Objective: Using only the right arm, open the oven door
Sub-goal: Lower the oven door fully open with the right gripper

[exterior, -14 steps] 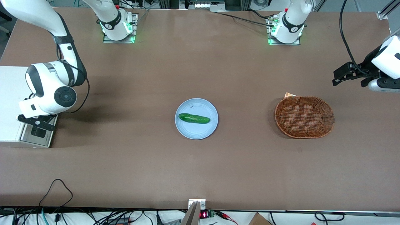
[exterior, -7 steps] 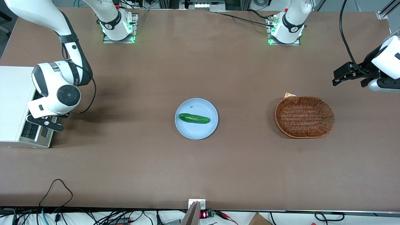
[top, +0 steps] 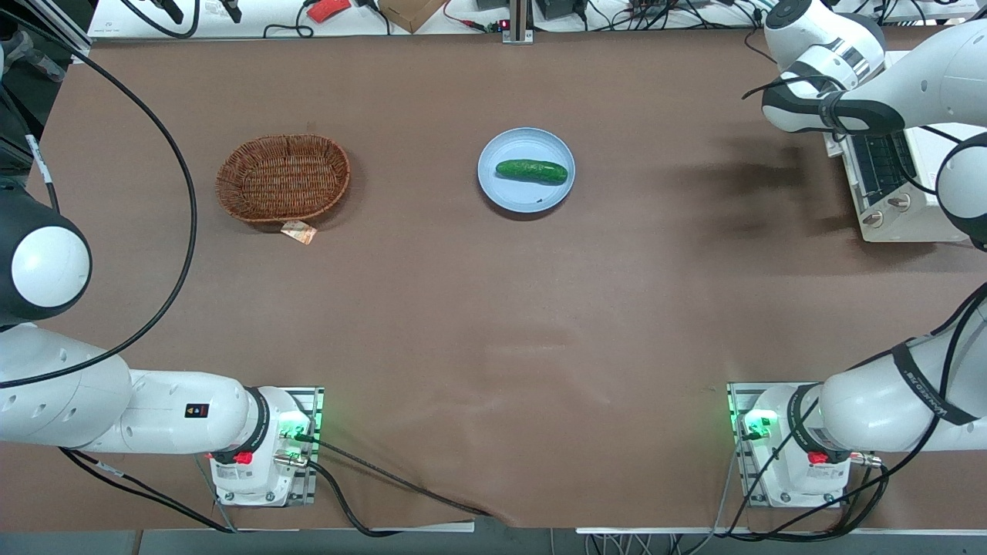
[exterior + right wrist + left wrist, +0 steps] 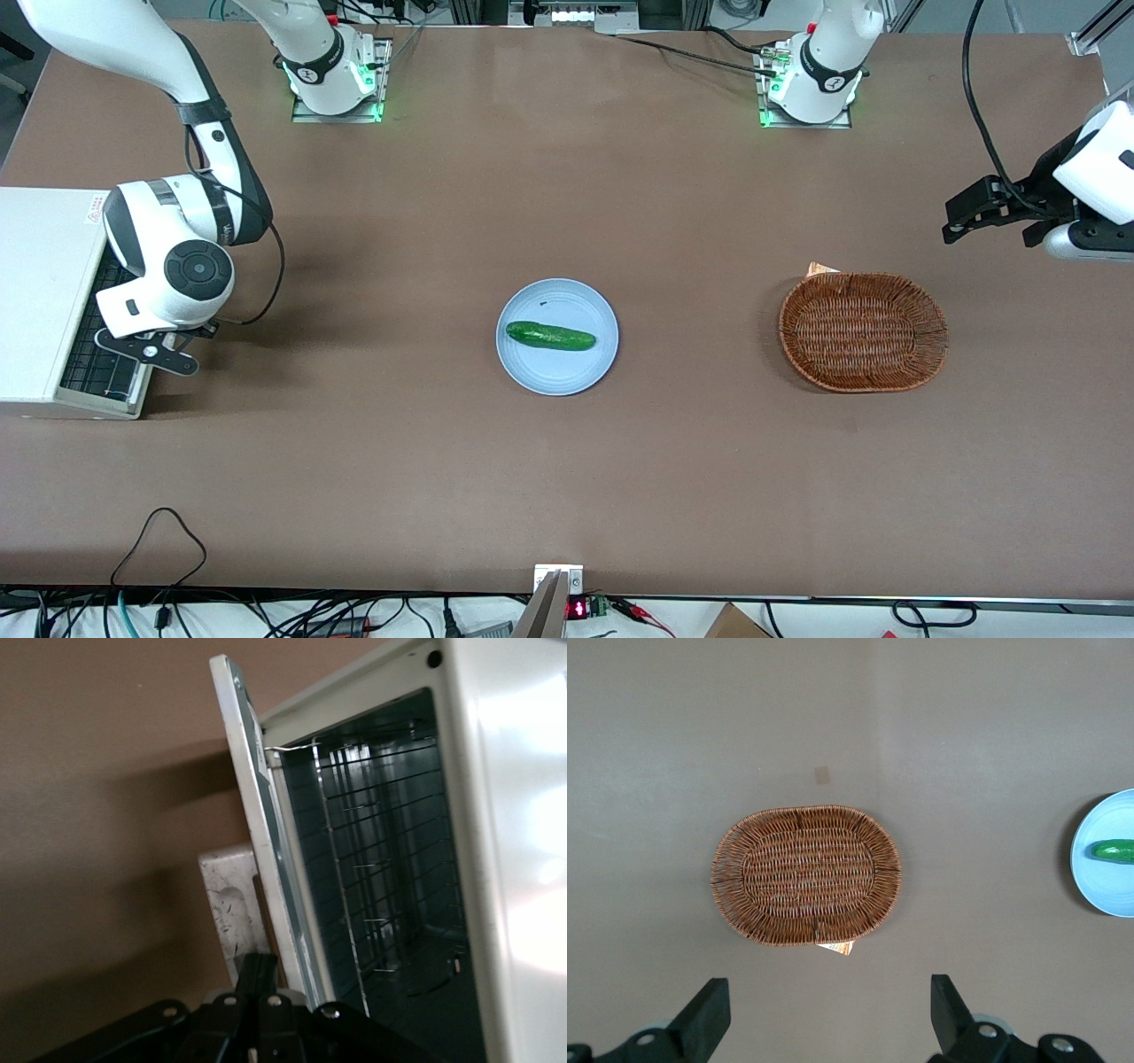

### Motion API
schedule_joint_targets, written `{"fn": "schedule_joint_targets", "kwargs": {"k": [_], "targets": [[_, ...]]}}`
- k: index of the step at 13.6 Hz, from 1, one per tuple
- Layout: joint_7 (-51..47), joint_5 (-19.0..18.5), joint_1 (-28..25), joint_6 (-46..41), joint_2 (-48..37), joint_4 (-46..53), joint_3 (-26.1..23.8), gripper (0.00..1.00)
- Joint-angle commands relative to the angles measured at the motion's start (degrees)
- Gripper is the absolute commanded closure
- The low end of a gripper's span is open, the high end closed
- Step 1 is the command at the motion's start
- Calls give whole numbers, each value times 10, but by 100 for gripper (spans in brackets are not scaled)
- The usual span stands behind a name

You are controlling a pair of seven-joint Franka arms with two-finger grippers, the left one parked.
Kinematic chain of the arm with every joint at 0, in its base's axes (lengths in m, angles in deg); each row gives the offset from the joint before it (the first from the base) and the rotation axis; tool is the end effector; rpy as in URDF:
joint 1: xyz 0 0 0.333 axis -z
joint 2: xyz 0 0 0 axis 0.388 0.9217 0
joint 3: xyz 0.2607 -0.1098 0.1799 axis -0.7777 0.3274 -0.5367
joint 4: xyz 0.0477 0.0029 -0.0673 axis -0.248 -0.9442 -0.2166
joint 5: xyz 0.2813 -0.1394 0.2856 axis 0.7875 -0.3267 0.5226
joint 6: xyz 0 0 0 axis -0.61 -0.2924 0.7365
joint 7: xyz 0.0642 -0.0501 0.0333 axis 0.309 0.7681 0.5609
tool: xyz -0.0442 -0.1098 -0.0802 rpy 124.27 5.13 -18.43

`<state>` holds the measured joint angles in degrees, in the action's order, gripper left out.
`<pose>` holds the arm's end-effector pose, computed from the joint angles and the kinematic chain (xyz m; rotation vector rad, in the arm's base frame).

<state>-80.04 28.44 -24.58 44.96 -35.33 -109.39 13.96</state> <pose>0.6351 -0.0312 0.2496 2.4349 -0.3454 0.0746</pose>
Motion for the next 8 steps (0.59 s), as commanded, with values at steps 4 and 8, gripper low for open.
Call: {"fn": "schedule_joint_targets", "kwargs": {"k": [4, 8], "targets": [[-5, 36, 7, 20, 23, -9, -7, 98], [-5, 48, 8, 23, 41, -8, -8, 98]]}}
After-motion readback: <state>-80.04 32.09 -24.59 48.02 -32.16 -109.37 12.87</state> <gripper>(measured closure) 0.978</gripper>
